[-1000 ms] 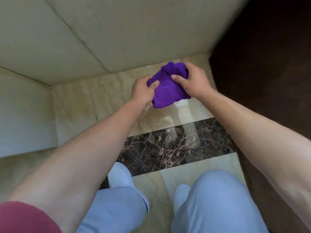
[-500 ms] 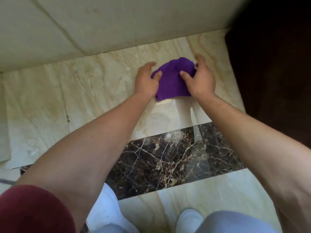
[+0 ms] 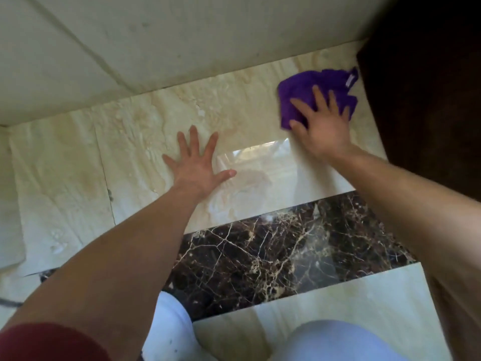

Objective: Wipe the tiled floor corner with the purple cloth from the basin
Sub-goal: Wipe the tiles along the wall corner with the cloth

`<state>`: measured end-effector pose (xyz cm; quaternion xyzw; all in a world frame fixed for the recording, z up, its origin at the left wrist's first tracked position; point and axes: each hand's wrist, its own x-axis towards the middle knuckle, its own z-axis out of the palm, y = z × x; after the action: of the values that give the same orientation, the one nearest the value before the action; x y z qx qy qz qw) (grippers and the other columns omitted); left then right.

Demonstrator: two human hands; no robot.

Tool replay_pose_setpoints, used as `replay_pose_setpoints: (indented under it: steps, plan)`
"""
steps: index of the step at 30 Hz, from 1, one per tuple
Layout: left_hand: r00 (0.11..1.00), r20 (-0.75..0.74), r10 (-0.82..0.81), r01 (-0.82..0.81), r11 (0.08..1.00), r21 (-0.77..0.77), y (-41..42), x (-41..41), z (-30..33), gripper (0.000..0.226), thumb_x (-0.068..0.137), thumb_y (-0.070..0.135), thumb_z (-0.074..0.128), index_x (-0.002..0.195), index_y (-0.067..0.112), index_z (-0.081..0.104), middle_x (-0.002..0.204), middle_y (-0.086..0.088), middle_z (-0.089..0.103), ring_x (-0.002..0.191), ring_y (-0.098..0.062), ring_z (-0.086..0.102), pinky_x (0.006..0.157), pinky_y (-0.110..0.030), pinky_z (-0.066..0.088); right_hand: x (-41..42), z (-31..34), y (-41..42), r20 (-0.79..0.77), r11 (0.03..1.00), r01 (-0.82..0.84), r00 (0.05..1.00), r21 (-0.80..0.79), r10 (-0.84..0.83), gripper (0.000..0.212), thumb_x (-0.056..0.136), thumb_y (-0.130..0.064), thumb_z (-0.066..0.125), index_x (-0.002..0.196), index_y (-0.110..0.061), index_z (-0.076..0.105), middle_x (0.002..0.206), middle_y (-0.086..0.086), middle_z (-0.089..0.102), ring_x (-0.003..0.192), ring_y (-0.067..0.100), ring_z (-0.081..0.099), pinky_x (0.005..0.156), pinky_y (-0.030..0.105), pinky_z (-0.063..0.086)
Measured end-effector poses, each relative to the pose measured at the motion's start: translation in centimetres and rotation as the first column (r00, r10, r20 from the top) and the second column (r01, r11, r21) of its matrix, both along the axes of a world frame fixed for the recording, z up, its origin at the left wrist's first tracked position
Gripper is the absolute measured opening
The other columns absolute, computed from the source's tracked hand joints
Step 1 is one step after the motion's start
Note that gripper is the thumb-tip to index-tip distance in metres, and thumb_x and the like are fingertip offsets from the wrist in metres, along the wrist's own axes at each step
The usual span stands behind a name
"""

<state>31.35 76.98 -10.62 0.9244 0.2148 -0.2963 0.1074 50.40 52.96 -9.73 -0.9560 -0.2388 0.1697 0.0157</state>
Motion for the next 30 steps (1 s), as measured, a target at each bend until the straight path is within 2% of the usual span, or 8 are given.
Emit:
replay_pose_setpoints:
  steps: [4,6,10,15,20,23,25,30]
  plan:
    - [0.998,-0.061,-0.003,0.003,1.0,0.012,1.3,0.5,0.7,0.118,0.071,0.092,0.047,0.154,0.043,-0.022,0.165,-0.003,-0.034,0.153,-0.039,-0.025,0.109,-0.084,0.012,5.5,-0.1,-0.2,-0.005,0.976,0.219,0.976,0.0,-0.219,0.067,0.093,-0.059,0.044,0.154,-0.042,0.021,0.169,0.013,0.009,0.152,0.046,0.011,0.117,0.069,0.016]
    - [0.994,-0.075,0.085,-0.083,0.996,0.028,3.0,0.1,0.7,0.129,0.063,0.096,0.049,0.153,0.042,-0.026,0.163,-0.001,-0.037,0.152,-0.038,-0.028,0.108,-0.084,0.01,7.1,-0.5,0.4,-0.014,0.952,0.302,0.953,0.041,-0.302,0.073,0.091,-0.061,0.046,0.156,-0.041,0.02,0.169,0.012,0.008,0.153,0.043,0.01,0.118,0.067,0.015]
    - [0.985,-0.115,0.128,-0.127,0.992,0.01,4.8,-0.2,-0.7,0.134,0.053,0.103,0.041,0.141,0.044,-0.042,0.157,-0.001,-0.047,0.149,-0.039,-0.034,0.105,-0.086,0.01,8.1,-2.3,4.1,0.016,0.914,0.399,0.916,0.075,-0.402,0.069,0.09,-0.059,0.045,0.154,-0.038,0.029,0.169,0.009,0.008,0.155,0.038,0.005,0.12,0.064,0.007]
    - [0.983,-0.143,0.114,-0.116,0.993,0.001,4.3,0.1,-0.3,0.135,0.059,0.098,0.047,0.147,0.04,-0.037,0.157,-0.005,-0.047,0.147,-0.042,-0.035,0.104,-0.086,0.012,4.9,-1.5,8.2,-0.005,0.957,0.276,0.961,0.087,-0.276,0.066,0.091,-0.057,0.045,0.153,-0.037,0.032,0.168,0.012,0.012,0.155,0.036,0.005,0.121,0.062,0.008]
    - [0.975,-0.177,0.136,-0.152,0.985,-0.082,4.9,0.6,1.4,0.13,0.067,0.086,0.062,0.15,0.045,-0.03,0.158,0.001,-0.046,0.15,-0.036,-0.034,0.108,-0.084,0.013,-1.4,-1.2,15.9,-0.099,0.975,-0.156,0.98,0.155,0.173,0.06,0.09,-0.052,0.052,0.148,-0.042,0.039,0.168,0.007,0.014,0.155,0.033,0.008,0.123,0.059,0.006]
    - [0.974,-0.205,0.096,-0.115,0.99,-0.082,6.0,-0.1,2.3,0.129,0.068,0.079,0.069,0.15,0.051,-0.027,0.16,0.007,-0.043,0.152,-0.03,-0.031,0.108,-0.084,0.015,-0.3,-1.0,15.9,-0.123,0.948,-0.267,0.949,0.172,0.29,0.06,0.088,-0.055,0.054,0.146,-0.046,0.041,0.168,0.003,0.016,0.154,0.031,0.012,0.122,0.059,0.007]
    - [0.975,-0.21,0.074,-0.083,0.996,-0.035,6.0,-0.4,2.3,0.129,0.068,0.082,0.065,0.149,0.05,-0.03,0.159,0.006,-0.045,0.152,-0.03,-0.031,0.108,-0.084,0.016,2.3,-1.0,12.5,-0.084,0.953,-0.268,0.956,0.143,0.282,0.061,0.087,-0.057,0.055,0.145,-0.045,0.042,0.167,0.002,0.02,0.153,0.03,0.017,0.12,0.061,0.012]
    - [0.987,-0.148,0.056,-0.062,0.997,-0.041,6.1,-0.7,1.2,0.129,0.066,0.086,0.061,0.149,0.048,-0.03,0.159,0.005,-0.045,0.151,-0.031,-0.032,0.107,-0.085,0.015,9.4,-0.3,0.4,0.009,0.992,0.043,0.999,0.119,-0.044,0.067,0.085,-0.063,0.048,0.146,-0.037,0.043,0.165,0.009,0.025,0.15,0.035,0.024,0.118,0.059,0.025]
